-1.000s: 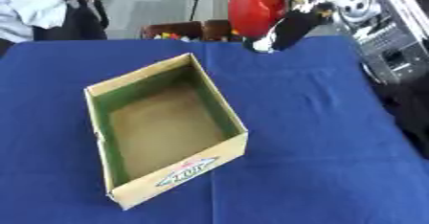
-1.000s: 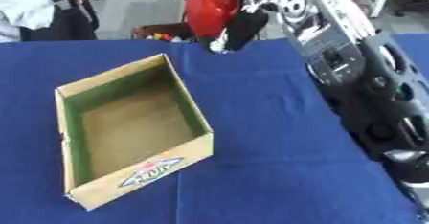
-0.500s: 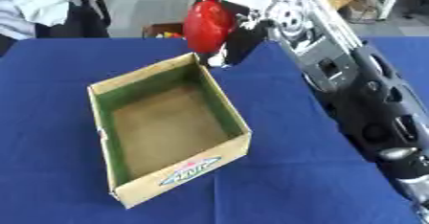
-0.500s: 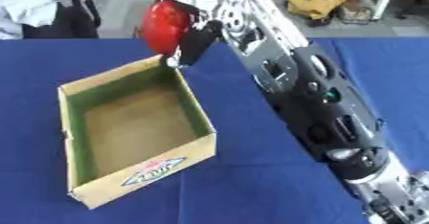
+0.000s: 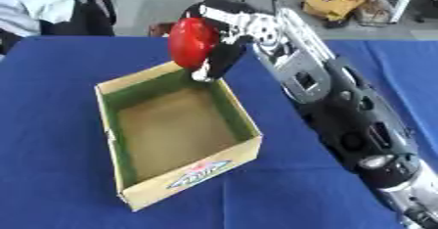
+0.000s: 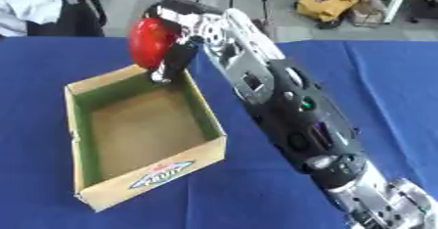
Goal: Pick up objects on the table and place them in the box.
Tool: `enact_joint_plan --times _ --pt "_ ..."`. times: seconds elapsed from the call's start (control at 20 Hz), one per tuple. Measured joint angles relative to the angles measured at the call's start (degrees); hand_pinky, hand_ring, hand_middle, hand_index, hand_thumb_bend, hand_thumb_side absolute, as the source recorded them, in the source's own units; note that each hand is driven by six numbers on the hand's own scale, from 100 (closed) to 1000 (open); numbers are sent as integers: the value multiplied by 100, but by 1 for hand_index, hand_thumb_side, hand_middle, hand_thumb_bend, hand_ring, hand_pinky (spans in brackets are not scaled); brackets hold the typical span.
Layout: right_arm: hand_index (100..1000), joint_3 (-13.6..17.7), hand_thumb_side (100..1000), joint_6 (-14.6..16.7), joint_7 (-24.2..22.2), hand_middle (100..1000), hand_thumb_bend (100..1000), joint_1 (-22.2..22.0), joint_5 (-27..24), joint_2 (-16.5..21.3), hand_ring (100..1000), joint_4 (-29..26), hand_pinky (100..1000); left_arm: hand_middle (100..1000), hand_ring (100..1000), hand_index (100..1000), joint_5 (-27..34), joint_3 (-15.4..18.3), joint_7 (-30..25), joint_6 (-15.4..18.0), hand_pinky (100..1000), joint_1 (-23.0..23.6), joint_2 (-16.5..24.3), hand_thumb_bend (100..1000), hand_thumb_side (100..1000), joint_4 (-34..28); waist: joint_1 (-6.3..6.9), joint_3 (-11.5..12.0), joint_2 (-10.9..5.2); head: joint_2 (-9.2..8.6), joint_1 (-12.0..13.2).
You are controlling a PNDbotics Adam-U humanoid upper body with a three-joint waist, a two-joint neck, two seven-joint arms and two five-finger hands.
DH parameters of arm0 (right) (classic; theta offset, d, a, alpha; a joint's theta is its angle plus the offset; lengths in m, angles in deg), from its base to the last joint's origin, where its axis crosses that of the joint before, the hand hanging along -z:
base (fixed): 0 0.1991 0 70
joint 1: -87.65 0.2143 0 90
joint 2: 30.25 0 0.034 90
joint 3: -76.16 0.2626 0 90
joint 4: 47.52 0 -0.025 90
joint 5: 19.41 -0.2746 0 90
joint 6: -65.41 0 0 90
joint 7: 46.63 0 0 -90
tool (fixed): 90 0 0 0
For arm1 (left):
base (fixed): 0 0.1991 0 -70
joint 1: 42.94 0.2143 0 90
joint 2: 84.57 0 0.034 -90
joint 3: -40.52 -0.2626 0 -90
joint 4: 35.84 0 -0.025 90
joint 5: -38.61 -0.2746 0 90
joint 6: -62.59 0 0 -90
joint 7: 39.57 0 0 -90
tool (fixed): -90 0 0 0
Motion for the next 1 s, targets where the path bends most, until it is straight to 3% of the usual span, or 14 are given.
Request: enact_joint_plan --times 0.1,0.15,0.2,0.35,1.0 --pt "650 -14 100 -4 33 587 113 -72 60 -126 585 97 460 783 792 823 2 0 -1 1 628 -10 -1 100 772 0 0 2 0 -1 -11" --pt "650 -17 100 -1 47 587 163 -112 101 -184 585 150 459 783 791 823 3 0 -1 1 628 -12 -3 100 767 0 0 2 0 -1 -12" --pt "650 -20 100 3 62 587 114 -152 140 -240 586 203 460 783 792 823 3 0 -1 1 628 -13 -13 100 772 0 0 2 0 -2 -13" --pt "649 -68 100 28 89 590 100 -273 265 -397 588 361 461 784 792 823 4 0 -2 0 628 -13 -41 100 772 0 0 2 0 -4 -14" --pt "667 -241 100 240 30 614 100 -448 679 -709 603 991 473 782 791 823 5 -1 -8 -5 627 -20 -43 100 772 0 0 30 39 -7 -14"
